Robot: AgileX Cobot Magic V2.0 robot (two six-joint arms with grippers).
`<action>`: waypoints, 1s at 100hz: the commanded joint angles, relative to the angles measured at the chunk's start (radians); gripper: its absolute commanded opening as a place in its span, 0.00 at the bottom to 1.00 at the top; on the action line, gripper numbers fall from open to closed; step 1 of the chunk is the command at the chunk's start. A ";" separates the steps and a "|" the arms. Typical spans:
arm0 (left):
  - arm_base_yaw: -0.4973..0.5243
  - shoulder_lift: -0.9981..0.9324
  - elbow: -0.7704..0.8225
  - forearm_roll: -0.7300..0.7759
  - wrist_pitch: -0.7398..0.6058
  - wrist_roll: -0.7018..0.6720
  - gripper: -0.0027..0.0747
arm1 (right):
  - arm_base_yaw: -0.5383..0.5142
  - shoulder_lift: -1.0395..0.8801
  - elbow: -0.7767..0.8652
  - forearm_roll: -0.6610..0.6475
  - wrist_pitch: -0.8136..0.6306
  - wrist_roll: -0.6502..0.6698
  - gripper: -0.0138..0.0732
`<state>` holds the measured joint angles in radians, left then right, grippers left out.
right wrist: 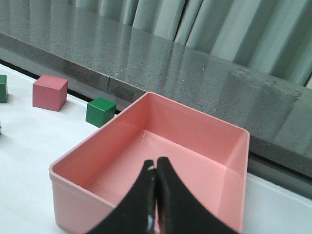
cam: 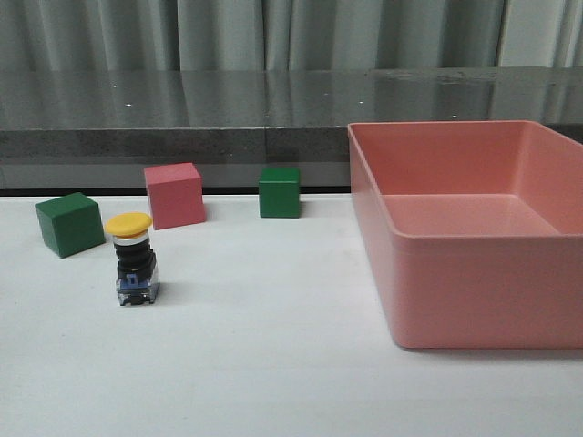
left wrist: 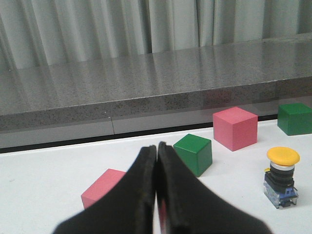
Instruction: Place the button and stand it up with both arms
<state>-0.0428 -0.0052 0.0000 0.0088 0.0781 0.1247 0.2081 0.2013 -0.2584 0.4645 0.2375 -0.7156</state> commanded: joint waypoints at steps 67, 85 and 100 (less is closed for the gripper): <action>0.001 -0.031 0.046 -0.009 -0.091 -0.011 0.01 | -0.127 -0.186 0.250 -0.410 -0.280 0.658 0.03; 0.001 -0.031 0.046 -0.009 -0.091 -0.011 0.01 | -0.136 -0.233 0.271 -0.414 -0.276 0.658 0.03; 0.001 -0.031 0.046 -0.009 -0.091 -0.011 0.01 | -0.136 -0.233 0.271 -0.414 -0.274 0.658 0.03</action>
